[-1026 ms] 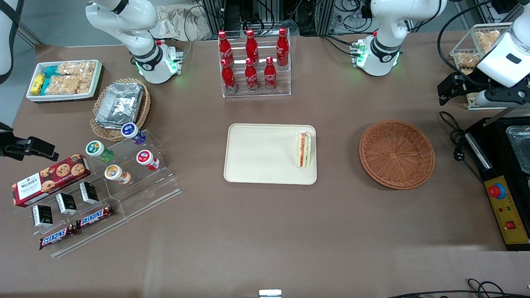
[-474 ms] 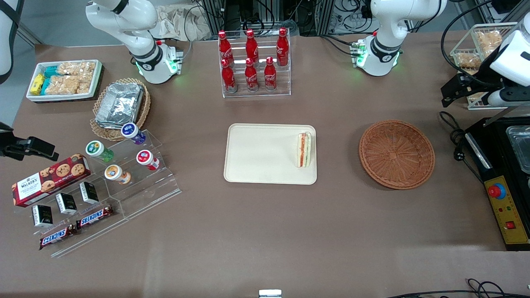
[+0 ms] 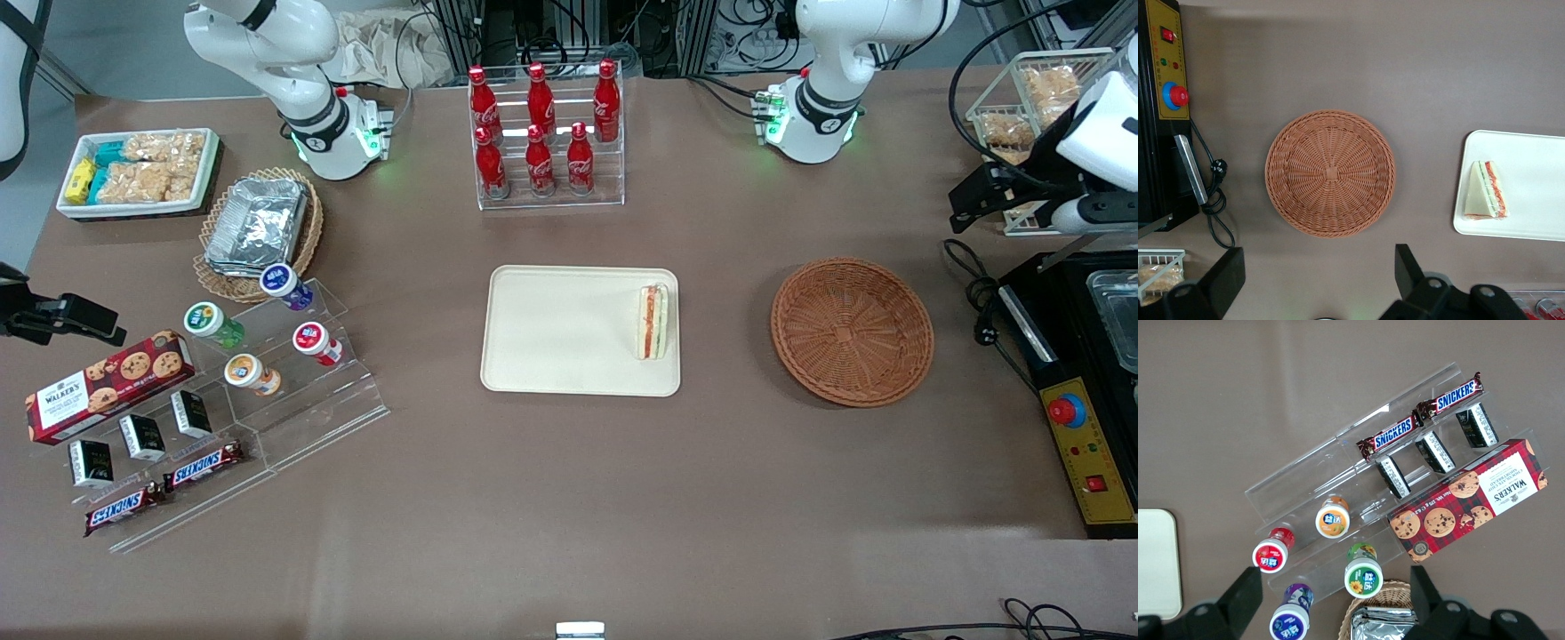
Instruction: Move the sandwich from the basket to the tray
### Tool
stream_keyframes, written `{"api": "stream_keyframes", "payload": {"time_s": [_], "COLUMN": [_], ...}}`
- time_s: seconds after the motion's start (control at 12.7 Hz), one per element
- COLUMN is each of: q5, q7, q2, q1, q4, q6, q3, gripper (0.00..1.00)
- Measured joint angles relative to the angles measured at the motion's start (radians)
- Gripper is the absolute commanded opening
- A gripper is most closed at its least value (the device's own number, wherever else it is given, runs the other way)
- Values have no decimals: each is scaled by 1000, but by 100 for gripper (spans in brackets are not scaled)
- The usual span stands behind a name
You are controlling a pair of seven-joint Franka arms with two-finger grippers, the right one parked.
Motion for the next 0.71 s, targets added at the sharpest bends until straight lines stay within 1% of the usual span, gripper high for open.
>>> {"api": "stream_keyframes", "payload": {"time_s": [0.24,0.55,0.71], "q5": [-3,-6,-40], "q7": [-25,-144,-181], "q2": [10,42,63], "q1": [-22,-113,-132], "q4": [0,0,1], "q6": [0,9,25], "q3": [1,0,-1], "gripper": [100,100,100]}}
